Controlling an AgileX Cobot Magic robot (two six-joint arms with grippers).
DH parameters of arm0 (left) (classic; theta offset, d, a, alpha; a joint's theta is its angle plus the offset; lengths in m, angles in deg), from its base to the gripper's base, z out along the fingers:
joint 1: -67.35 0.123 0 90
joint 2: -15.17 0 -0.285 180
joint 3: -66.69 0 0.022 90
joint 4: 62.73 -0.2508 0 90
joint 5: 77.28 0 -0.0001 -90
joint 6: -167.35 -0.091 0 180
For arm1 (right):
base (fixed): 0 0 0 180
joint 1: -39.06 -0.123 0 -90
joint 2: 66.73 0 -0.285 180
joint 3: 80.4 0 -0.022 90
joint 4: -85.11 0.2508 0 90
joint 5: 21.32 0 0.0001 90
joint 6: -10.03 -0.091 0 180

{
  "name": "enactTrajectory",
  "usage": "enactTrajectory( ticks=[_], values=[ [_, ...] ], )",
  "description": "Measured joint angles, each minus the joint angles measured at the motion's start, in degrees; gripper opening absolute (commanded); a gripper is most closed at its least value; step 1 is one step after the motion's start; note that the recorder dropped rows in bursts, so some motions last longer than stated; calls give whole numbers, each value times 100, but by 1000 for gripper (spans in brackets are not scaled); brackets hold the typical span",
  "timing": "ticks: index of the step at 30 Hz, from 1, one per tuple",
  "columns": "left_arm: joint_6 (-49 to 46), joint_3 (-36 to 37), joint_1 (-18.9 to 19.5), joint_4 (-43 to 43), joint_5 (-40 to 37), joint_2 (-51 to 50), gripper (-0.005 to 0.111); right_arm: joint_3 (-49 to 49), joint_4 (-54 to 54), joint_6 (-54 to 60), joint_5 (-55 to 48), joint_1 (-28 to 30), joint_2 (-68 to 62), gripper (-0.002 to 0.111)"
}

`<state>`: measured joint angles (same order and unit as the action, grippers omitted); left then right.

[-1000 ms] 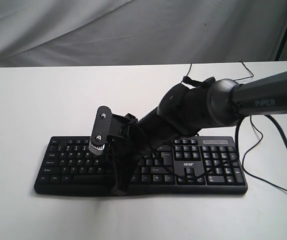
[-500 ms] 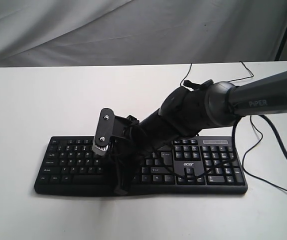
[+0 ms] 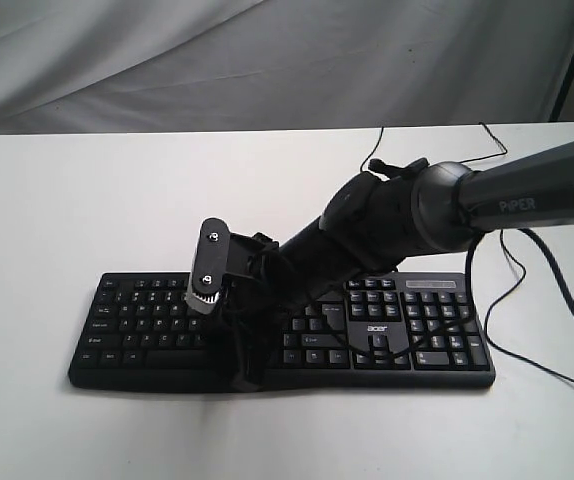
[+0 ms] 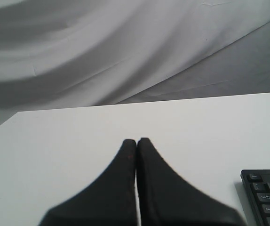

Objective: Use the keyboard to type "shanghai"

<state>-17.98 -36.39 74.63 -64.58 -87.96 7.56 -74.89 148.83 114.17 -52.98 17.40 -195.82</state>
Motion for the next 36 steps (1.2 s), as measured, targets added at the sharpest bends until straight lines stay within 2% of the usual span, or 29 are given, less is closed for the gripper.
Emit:
enactTrajectory(
  ticks=[20,28,36],
  values=[
    [0,0,0,0,0,0,1,-80,-71,6,-22,0,-87,0],
    [0,0,0,0,0,0,1,-404,-627,-673,-132,0,-87,0],
    [0,0,0,0,0,0,1,-404,-755,-810,-171,0,-87,0]
  ],
)
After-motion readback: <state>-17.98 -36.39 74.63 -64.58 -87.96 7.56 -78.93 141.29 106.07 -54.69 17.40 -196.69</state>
